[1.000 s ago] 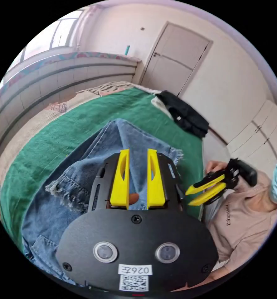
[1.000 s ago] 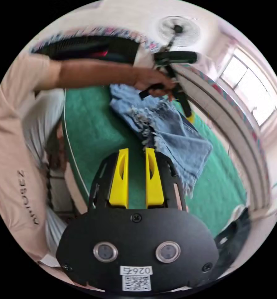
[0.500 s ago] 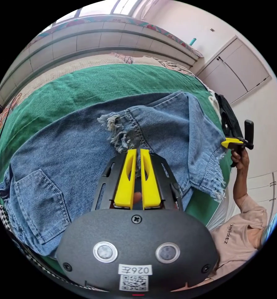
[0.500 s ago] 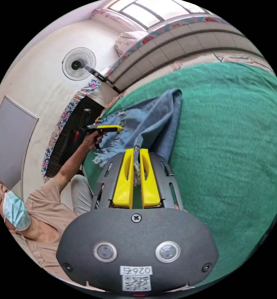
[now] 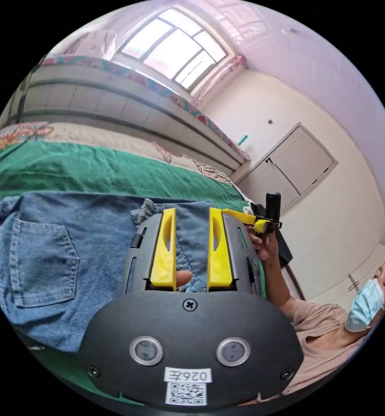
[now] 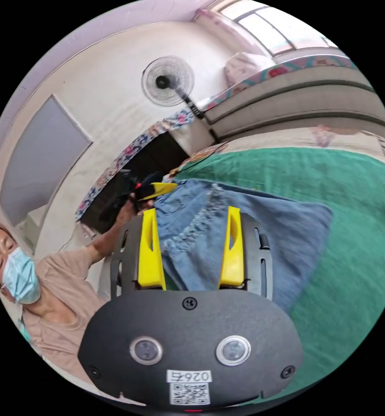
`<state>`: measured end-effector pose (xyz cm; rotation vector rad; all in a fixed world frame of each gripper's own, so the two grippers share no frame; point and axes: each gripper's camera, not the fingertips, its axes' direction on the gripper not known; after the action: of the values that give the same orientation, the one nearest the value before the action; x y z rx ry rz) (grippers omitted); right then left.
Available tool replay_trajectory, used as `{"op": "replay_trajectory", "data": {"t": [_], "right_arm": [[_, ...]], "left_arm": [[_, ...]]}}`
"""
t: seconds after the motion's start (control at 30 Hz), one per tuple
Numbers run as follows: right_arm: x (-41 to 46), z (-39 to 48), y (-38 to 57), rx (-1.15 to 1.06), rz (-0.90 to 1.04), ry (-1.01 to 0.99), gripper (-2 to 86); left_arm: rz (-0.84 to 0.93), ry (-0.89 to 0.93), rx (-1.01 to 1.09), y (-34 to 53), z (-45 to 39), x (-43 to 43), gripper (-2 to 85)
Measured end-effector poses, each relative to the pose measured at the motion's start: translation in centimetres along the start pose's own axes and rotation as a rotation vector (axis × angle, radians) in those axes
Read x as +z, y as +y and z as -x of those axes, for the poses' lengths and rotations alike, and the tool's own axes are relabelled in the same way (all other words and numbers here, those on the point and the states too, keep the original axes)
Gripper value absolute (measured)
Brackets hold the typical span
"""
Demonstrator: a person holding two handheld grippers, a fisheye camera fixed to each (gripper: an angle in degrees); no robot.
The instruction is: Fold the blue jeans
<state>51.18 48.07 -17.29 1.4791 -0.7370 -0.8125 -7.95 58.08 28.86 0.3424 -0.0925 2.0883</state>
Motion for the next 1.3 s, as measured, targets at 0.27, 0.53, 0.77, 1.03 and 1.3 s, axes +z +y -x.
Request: {"op": "replay_trajectory", "data": {"t": [0.27,0.53,0.77,1.03,1.3], "right_arm": [[-11.4,-9.7,3.4,0.266,-0.154,0.427,0.0],[-15.6,3.1,4.6,-0.030,-0.699,0.842,1.5],[-16.0,1.2,1.8,-0.060,-0.493,0.632,-0.9],[-17.5,-5.1,1.1,0.151,-0.213,0.468,0.2],[-9.9,-10.5,2.6,0.265,0.092,0.315,7.9]], "left_arm": [[0.523,-0.260,0.375,0.7,-4.4,16.5,0.0],[0.171,-0.083,0.395,-0.9,-8.9,11.4,-1.0],[0.307,0.128,0.306,-5.3,-12.5,19.6,-1.0],[0.589,-0.059,0.179,-8.6,-11.2,31.4,-0.9],[0.571,0.008,0.118,-9.4,-8.5,31.9,-0.4]]}}
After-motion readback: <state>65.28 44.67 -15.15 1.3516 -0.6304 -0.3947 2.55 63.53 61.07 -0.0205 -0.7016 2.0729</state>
